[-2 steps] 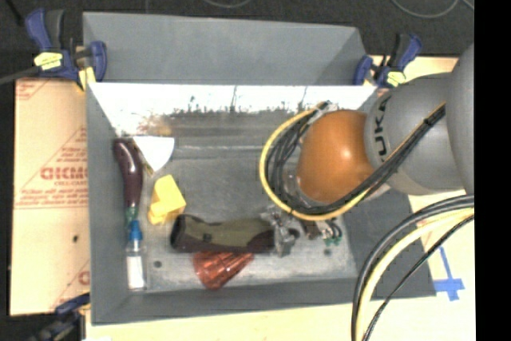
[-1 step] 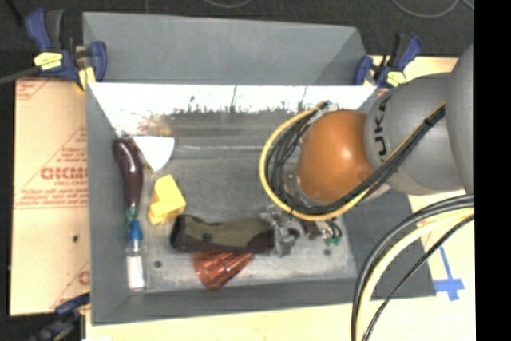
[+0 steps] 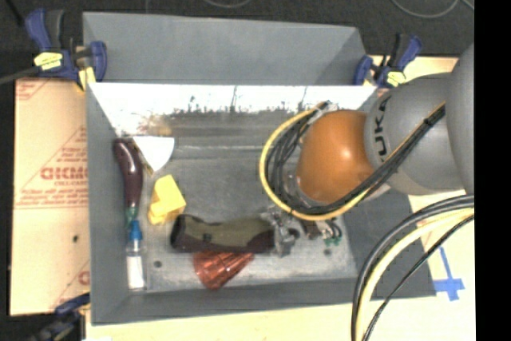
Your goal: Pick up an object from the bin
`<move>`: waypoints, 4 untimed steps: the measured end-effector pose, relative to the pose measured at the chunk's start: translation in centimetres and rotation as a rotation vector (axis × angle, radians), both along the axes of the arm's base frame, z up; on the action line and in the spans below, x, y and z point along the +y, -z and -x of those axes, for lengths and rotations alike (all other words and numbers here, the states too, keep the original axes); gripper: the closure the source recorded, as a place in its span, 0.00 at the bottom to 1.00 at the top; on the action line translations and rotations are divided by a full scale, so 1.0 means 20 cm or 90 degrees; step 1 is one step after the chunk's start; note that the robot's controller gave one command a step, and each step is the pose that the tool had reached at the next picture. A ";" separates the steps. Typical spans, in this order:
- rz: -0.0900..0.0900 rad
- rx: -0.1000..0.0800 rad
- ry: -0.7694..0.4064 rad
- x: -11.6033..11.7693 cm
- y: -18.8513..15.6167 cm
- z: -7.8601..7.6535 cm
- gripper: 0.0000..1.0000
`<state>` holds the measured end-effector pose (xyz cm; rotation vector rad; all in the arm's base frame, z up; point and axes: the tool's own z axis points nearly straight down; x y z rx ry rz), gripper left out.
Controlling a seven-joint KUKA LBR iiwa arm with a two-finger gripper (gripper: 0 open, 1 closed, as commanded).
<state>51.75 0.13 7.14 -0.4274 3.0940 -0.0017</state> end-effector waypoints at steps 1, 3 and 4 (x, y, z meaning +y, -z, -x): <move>0.000 0.000 0.000 0.00 0.00 0.00 1.00; 0.000 0.000 0.001 0.00 0.00 0.00 1.00; 0.000 0.000 0.001 0.00 0.00 0.00 1.00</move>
Offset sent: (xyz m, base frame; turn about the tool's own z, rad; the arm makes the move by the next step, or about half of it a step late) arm 0.0000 0.0000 0.0000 0.0000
